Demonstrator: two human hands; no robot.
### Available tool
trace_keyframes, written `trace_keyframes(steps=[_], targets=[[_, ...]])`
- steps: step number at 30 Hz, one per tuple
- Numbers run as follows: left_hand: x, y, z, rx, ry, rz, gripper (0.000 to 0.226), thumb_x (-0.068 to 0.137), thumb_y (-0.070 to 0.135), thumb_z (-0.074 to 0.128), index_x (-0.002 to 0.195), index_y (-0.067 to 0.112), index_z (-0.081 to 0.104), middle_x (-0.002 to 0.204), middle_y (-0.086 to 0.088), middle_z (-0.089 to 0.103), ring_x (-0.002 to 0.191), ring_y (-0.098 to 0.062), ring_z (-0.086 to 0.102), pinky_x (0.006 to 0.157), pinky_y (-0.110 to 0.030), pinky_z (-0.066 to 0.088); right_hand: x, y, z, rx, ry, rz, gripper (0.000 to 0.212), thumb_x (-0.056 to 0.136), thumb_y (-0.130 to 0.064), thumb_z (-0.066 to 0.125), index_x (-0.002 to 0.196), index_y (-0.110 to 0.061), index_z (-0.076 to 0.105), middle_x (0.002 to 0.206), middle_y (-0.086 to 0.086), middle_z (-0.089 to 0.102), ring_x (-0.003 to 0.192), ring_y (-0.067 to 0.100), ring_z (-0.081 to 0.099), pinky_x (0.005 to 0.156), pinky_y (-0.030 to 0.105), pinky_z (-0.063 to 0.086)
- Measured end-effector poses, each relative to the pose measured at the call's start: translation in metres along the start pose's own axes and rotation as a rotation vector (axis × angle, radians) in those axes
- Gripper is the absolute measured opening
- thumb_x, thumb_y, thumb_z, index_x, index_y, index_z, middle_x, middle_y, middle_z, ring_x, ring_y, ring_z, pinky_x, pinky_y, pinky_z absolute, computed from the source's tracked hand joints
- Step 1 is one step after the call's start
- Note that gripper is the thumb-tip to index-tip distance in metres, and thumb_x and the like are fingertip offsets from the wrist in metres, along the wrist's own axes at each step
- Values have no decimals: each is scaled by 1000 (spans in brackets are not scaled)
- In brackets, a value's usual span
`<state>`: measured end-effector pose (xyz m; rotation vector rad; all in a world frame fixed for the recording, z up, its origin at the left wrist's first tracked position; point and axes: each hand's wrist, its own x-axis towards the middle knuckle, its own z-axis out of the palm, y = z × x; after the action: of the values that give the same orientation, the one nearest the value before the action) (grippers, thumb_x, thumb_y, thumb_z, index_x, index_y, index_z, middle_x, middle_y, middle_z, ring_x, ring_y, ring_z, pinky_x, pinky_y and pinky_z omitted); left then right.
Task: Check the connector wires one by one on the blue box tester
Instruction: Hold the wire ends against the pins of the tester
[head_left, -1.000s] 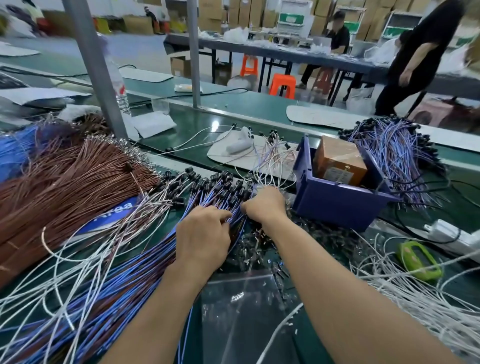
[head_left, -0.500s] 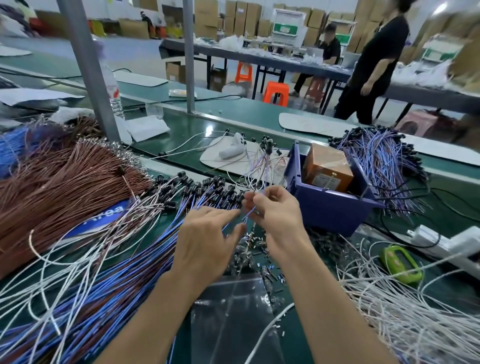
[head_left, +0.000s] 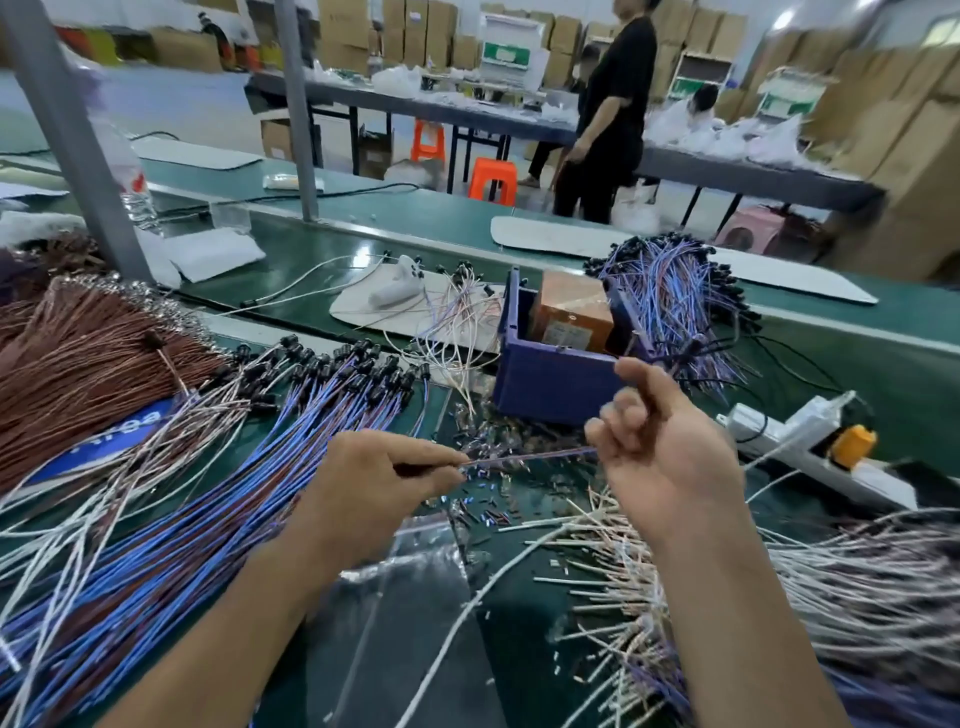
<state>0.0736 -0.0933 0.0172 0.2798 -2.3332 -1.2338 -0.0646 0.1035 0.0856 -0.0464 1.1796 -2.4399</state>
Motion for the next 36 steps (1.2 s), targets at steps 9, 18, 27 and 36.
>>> trace_keyframes(steps=[9,18,27,36], targets=[[20,12,-4,-49,-40,-146,19,72,30,91,77,45,81,71,12,77,67,-8,74,64,-25,61,-17,-38,-66,-957,-17,-161,21,95,-32,64,102,-16,75,55,-1,62,44,8,47,49,23,33],[43,61,55,-427,-293,-114,11,75,8,82,75,19,83,62,-6,74,53,-8,64,54,-16,50,-26,-2,-34,-940,-294,-40,12,84,-6,72,75,-14,70,62,0,67,40,-1,45,41,11,33],[41,34,68,-526,-156,-353,14,88,9,78,76,16,83,74,-13,77,60,-15,67,59,-22,56,-15,26,-49,-663,-125,80,33,82,4,70,66,-25,73,62,11,64,42,9,34,40,18,27],[39,39,84,-739,-20,-385,24,64,39,79,70,15,82,71,-13,76,55,-14,68,55,-18,53,-15,28,-48,-475,-127,94,32,85,11,68,67,-15,67,60,17,63,37,9,33,38,17,26]])
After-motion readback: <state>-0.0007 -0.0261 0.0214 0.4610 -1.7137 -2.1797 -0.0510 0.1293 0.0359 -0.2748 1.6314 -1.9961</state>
